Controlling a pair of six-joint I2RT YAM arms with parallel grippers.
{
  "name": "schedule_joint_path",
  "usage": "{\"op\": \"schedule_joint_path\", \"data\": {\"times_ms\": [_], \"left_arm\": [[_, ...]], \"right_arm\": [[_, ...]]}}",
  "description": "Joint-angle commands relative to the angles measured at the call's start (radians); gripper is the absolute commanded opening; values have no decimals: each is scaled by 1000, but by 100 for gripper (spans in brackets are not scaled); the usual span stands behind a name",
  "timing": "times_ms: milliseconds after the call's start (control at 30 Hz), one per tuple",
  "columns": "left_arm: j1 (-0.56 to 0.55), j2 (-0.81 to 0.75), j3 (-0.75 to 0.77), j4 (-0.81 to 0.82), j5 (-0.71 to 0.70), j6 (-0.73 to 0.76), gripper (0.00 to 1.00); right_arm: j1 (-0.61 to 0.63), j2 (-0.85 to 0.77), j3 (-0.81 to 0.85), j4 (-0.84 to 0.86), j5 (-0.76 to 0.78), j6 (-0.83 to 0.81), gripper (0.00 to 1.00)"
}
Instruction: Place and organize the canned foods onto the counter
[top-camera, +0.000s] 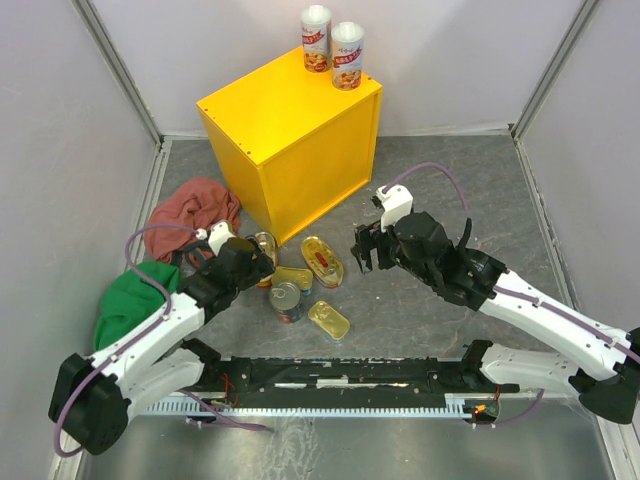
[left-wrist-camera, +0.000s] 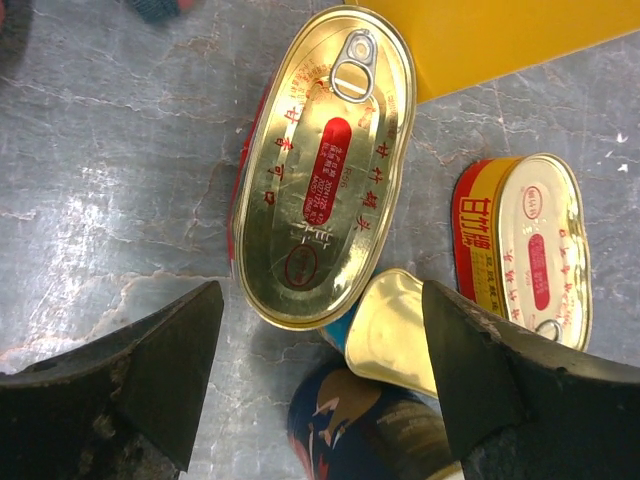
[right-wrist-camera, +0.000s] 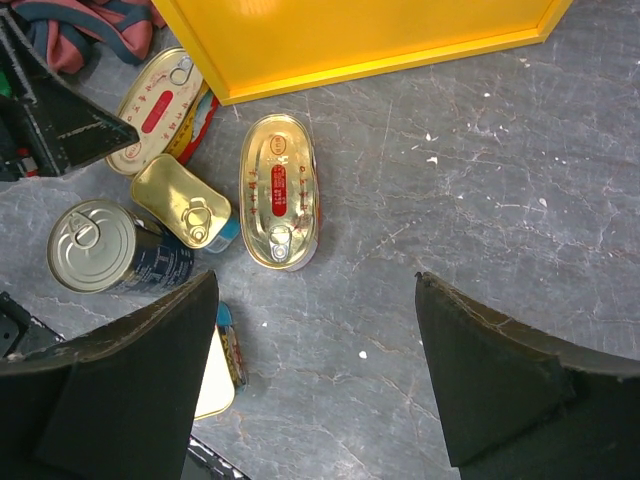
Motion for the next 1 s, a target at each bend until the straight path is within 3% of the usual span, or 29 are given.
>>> {"op": "schedule_joint_path", "data": {"times_ms": [0,333,967], "left_arm": [[-4,83,12,130,-28,44,87],[-3,249,51,190,-68,89,89],[-4,404,60,271,-78,125,90]], "right_arm": [[5,-16,-4,-11,16,15,87],[6,-1,4,-21,-1,6,87],[6,41,-1,5,-16,-3,88]]}}
